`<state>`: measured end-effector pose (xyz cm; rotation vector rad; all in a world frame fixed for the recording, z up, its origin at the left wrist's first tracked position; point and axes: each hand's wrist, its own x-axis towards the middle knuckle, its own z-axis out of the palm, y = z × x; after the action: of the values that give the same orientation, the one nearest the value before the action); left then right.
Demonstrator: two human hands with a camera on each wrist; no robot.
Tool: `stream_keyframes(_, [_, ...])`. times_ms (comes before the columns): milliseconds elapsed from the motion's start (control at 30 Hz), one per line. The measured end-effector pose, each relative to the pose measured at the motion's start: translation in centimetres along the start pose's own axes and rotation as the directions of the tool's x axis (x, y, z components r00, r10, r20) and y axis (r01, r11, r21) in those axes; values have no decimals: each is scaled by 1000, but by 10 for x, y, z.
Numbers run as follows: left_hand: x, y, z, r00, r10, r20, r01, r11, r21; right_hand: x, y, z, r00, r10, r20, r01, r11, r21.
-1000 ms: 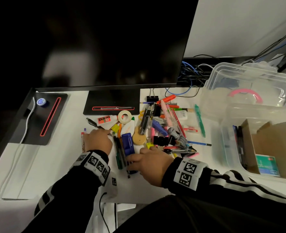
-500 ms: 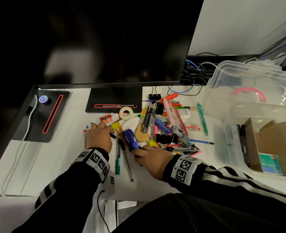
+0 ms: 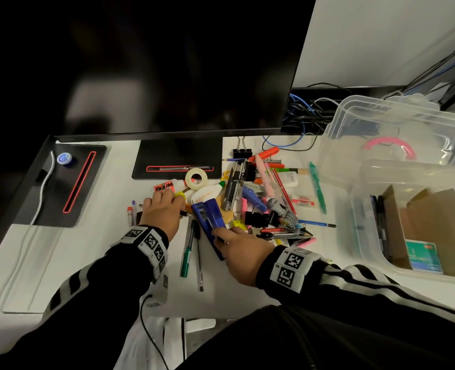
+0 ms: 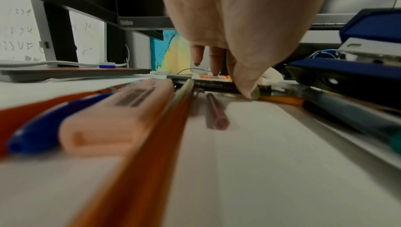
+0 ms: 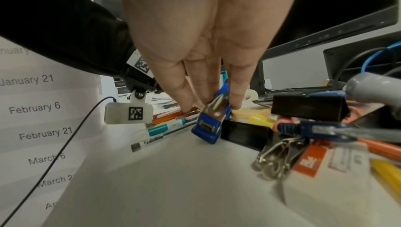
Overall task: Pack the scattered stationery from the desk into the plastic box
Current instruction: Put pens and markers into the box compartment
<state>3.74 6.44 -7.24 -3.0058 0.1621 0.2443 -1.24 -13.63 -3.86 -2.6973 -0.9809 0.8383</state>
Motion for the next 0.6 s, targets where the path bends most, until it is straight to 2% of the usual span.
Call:
stream_keyframes(133, [4, -1, -8, 997, -22, -75, 17, 998, -61, 2, 0, 5, 999, 36, -5, -36, 999, 27])
stream_keyframes(300, [10, 2, -16, 995, -48, -93, 27, 978, -209, 6, -2, 11, 998, 70, 5, -71, 996, 51])
stream_keyframes(433, [6, -1, -17, 992, -122, 14, 123, 981, -152, 6, -1, 12, 997, 79, 2, -79, 995, 59])
stream_keyframes(533, [2, -1, -13, 987, -120, 109, 129, 989, -78, 7, -2, 14, 996, 86, 2, -86, 994, 69])
stream_keyframes(600, [2, -1, -9, 987, -104, 125, 113, 991, -65, 7, -3, 16, 996, 84, -3, -84, 994, 72])
